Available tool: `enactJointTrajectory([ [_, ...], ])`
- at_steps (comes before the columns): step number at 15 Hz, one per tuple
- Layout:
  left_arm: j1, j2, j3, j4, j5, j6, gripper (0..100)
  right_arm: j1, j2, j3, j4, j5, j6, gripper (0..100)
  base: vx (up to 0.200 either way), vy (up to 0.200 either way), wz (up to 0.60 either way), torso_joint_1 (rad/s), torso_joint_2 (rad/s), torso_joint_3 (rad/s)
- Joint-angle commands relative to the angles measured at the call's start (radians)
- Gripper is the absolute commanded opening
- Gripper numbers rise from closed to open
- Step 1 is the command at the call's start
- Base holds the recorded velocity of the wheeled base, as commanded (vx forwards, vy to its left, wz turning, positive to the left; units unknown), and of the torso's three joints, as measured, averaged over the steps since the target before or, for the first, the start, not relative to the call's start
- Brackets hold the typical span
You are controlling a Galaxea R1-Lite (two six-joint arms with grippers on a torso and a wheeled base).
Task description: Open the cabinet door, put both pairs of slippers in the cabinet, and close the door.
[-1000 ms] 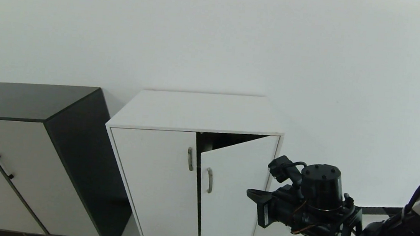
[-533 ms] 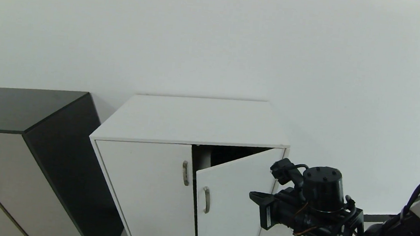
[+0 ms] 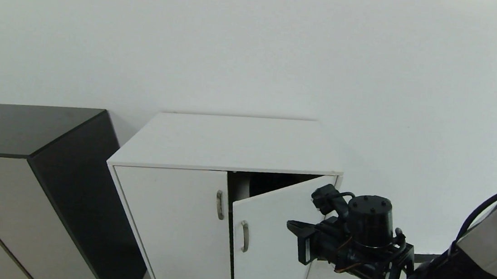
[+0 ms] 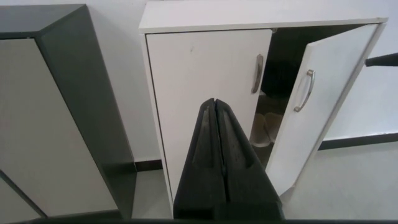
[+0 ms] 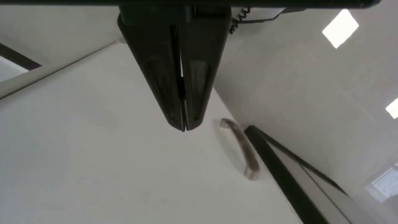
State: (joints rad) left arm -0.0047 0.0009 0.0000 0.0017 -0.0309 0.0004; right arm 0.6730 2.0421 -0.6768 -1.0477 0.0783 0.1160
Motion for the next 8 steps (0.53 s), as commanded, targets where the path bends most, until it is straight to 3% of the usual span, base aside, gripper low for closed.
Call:
enactJointTrajectory([
  [1, 0.000, 0.001, 0.000, 0.000, 0.000, 0.001, 0, -0.018, 0.026, -0.046, 0.006, 0.000, -0.004, 0, 0.000, 0.000, 0.00, 0.000, 0.00, 0.000],
  [8, 0.000, 0.001, 0.000, 0.000, 0.000, 0.000, 0, -0.075, 0.162, -0.214, 0.012, 0.000, -0.036, 0, 0.000, 0.000, 0.00, 0.000, 0.00, 0.000],
])
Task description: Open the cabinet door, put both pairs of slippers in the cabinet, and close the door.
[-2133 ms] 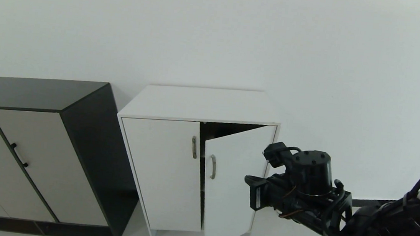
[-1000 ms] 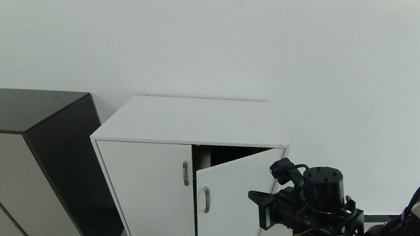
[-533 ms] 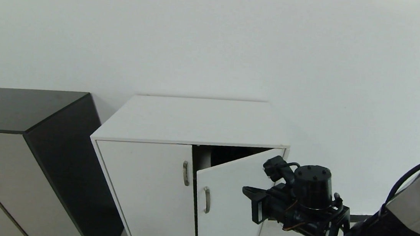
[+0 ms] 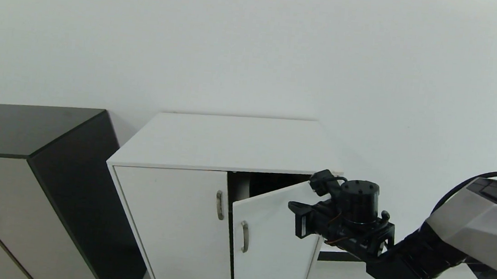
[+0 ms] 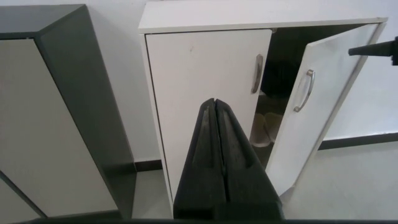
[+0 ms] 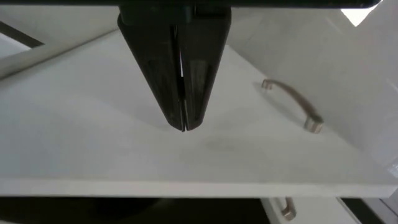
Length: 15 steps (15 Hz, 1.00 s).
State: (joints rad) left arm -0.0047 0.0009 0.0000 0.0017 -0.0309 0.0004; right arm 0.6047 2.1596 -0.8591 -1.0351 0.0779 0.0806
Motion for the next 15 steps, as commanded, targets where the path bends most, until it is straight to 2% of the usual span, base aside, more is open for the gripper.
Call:
enactJointTrajectory([
  [1, 0.000, 0.001, 0.000, 0.000, 0.000, 0.000, 0, -0.008, 0.052, -0.043, 0.000, 0.000, 0.001, 0, 0.000, 0.000, 0.00, 0.000, 0.00, 0.000],
  [10, 0.000, 0.001, 0.000, 0.000, 0.000, -0.002, 0, -0.025, 0.140, -0.187, 0.052, 0.000, 0.001, 0, 0.000, 0.000, 0.00, 0.000, 0.00, 0.000],
  [15, 0.000, 0.001, 0.000, 0.000, 0.000, -0.002, 0, -0.046, 0.167, -0.210, 0.052, 0.000, 0.001, 0, 0.000, 0.000, 0.00, 0.000, 0.00, 0.000],
])
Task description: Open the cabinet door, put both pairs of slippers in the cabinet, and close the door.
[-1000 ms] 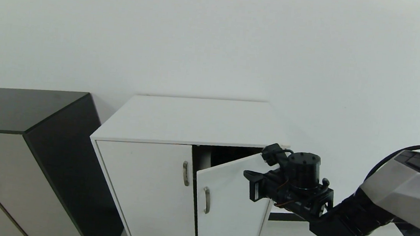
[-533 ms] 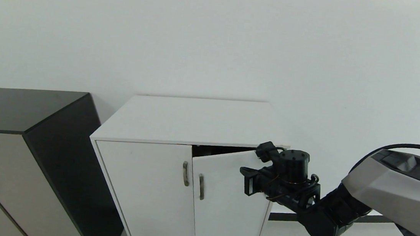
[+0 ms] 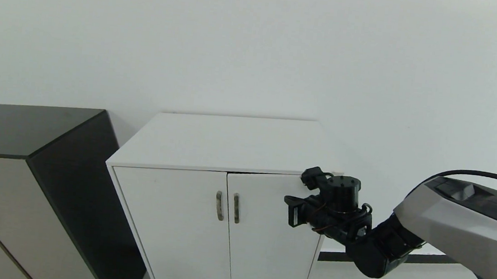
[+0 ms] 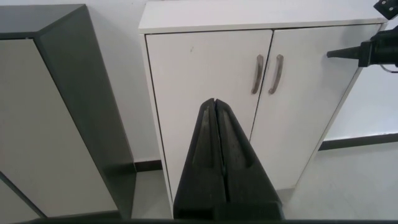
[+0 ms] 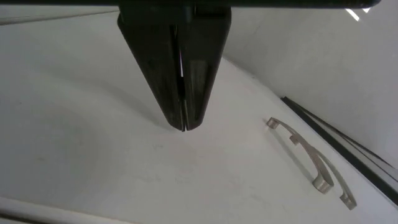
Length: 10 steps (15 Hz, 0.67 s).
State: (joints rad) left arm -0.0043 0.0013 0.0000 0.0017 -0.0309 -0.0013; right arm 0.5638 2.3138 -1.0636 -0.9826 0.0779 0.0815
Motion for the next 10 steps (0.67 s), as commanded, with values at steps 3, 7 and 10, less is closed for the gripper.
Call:
enactJointTrajectory([
  [3, 0.000, 0.000, 0.000, 0.000, 0.000, 0.000, 0, -0.013, 0.027, -0.022, -0.001, -0.001, 0.000, 0, 0.000, 0.000, 0.00, 0.000, 0.00, 0.000],
  [7, 0.000, 0.000, 0.000, 0.000, 0.000, 0.000, 0, -0.016, 0.030, -0.039, 0.001, 0.000, 0.000, 0, 0.000, 0.000, 0.00, 0.000, 0.00, 0.000],
  [10, 0.000, 0.000, 0.000, 0.000, 0.000, 0.000, 0, -0.016, 0.030, -0.047, 0.002, -0.001, 0.000, 0, 0.000, 0.000, 0.00, 0.000, 0.00, 0.000],
])
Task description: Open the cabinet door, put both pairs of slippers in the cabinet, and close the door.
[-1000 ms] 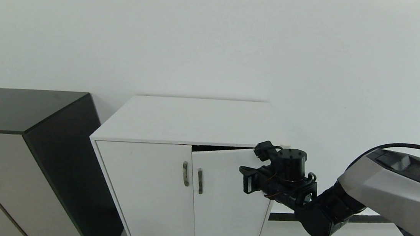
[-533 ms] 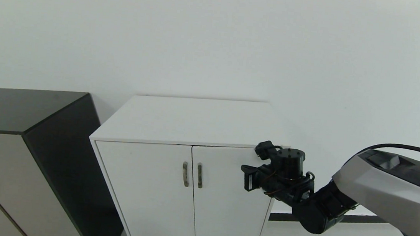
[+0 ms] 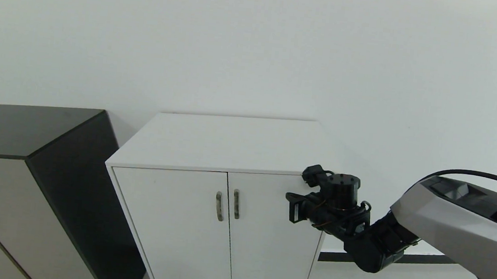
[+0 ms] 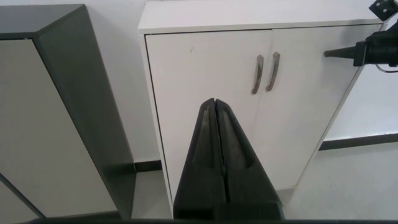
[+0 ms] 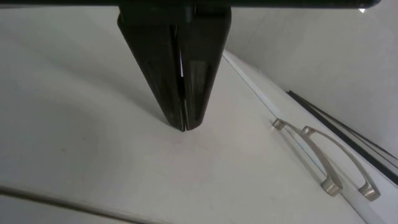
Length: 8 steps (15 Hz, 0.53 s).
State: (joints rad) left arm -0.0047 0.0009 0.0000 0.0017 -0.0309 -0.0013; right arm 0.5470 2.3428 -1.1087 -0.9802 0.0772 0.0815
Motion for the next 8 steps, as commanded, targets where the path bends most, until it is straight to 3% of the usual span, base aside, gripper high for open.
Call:
enactJointTrajectory([
  [1, 0.000, 0.001, 0.000, 0.000, 0.000, 0.000, 0, 0.001, 0.001, -0.002, 0.009, 0.001, 0.000, 0, 0.000, 0.000, 0.00, 0.000, 0.00, 0.000],
  [8, 0.000, 0.001, 0.000, 0.000, 0.000, 0.000, 0, 0.005, -0.037, 0.024, 0.011, -0.004, 0.001, 0, 0.000, 0.000, 0.00, 0.000, 0.00, 0.000],
])
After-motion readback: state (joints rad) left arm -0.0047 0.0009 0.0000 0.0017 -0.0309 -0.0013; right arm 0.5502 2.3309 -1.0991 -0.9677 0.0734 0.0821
